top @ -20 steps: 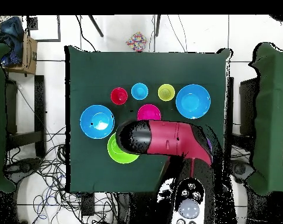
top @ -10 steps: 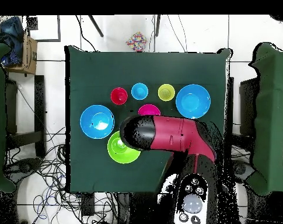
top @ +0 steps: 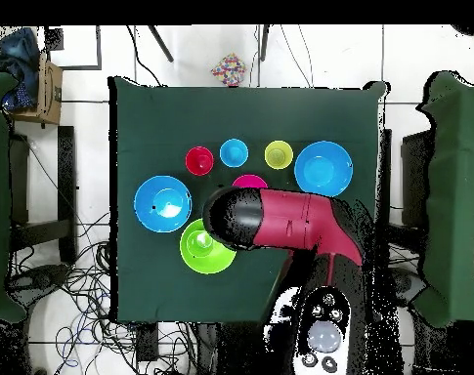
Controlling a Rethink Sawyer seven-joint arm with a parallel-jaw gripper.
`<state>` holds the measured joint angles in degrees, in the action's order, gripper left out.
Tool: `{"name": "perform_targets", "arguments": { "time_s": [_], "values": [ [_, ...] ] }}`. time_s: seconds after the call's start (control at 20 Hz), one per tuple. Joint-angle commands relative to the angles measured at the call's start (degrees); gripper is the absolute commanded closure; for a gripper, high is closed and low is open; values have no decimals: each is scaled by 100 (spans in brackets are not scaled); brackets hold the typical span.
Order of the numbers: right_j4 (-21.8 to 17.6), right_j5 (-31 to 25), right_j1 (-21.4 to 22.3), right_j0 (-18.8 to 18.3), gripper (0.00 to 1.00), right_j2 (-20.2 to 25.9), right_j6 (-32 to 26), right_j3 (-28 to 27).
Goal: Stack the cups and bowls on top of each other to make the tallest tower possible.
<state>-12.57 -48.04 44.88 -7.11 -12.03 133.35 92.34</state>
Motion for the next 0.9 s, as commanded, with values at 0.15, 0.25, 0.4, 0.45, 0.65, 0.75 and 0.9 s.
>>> {"name": "perform_targets", "arguments": {
  "time_s": [0.15, 0.25, 0.4, 0.45, 0.65, 0.75, 0.9],
  "values": [
    [89, -231, -336, -129, 0, 315, 231, -113],
    [54, -122, -338, -153, 0, 330, 168, -87],
    [-142, 176, -322, -112, 0, 252, 160, -98],
    [-157, 301, -313, -162, 0, 290, 90, -50],
    [-91, 474, -251, -270, 0, 373, 22, 130],
    [-88, 448, -245, -261, 0, 378, 26, 138],
    [-95, 415, -250, -256, 0, 369, 46, 126]
  ]
}}
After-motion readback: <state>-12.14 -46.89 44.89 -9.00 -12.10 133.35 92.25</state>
